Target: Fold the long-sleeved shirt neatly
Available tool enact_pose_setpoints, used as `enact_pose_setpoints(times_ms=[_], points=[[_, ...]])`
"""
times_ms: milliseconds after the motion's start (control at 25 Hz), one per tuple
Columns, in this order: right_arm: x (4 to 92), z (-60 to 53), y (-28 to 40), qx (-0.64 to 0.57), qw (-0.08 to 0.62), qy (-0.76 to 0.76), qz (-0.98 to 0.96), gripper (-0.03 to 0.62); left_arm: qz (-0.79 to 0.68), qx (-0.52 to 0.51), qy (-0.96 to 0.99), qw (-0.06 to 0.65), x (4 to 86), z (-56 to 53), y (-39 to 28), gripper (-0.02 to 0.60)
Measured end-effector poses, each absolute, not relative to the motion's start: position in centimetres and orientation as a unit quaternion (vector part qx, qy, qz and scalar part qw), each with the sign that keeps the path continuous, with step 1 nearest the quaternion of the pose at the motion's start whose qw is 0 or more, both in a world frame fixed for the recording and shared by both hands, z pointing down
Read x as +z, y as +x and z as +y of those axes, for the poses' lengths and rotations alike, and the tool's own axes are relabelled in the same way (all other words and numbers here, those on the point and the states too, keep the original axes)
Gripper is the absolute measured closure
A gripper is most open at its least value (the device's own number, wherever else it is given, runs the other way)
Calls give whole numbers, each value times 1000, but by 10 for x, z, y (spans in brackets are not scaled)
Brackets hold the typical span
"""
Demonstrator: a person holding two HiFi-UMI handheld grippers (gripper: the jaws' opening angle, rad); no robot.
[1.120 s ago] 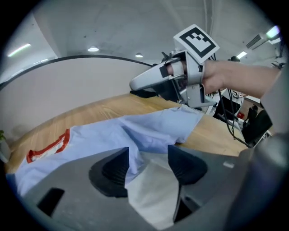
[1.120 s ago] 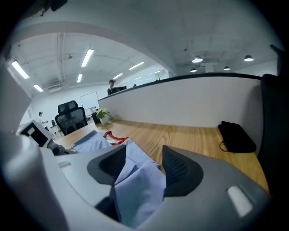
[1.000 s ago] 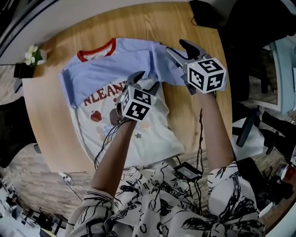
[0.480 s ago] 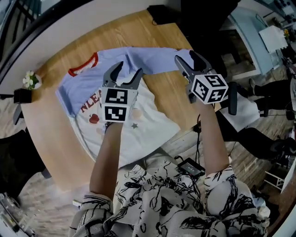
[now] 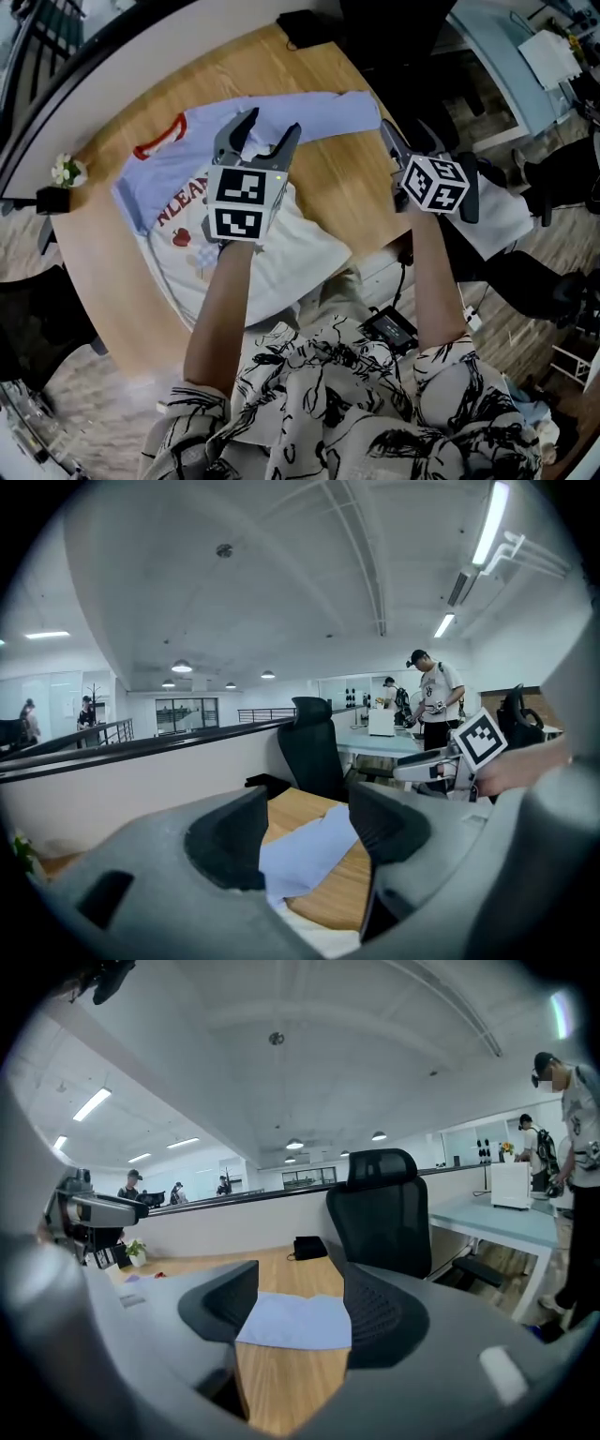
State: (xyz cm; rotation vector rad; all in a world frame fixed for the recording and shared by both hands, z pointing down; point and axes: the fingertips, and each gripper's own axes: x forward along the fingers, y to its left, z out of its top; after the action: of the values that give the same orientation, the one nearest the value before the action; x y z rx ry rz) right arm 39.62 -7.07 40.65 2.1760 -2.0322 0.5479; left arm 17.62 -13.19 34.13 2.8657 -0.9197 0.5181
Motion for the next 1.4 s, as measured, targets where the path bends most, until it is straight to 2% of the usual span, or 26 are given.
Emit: enact_pose_setpoints(times_ms=[480, 720, 920, 1160, 1320, 1400], points=[[496, -119, 487, 254, 69, 655, -708, 310, -302, 230, 924, 36, 399, -187, 367, 304], [550, -121, 483, 334, 102, 605, -715, 338, -240, 285, 928, 20, 456, -209, 441, 309], [593, -125, 474, 399, 126, 602, -680, 358, -205, 348, 915, 21, 510, -224, 466, 316], [619, -130, 473, 416, 164, 604, -660, 448, -190, 374, 907, 30, 539, -227, 475, 322], [623, -127, 472, 397, 215, 603, -658, 556, -176, 392, 903, 31, 553, -237, 478, 331], [623, -126, 472, 402, 216, 598, -658, 562, -156, 412, 897, 31, 563, -240, 482, 340]])
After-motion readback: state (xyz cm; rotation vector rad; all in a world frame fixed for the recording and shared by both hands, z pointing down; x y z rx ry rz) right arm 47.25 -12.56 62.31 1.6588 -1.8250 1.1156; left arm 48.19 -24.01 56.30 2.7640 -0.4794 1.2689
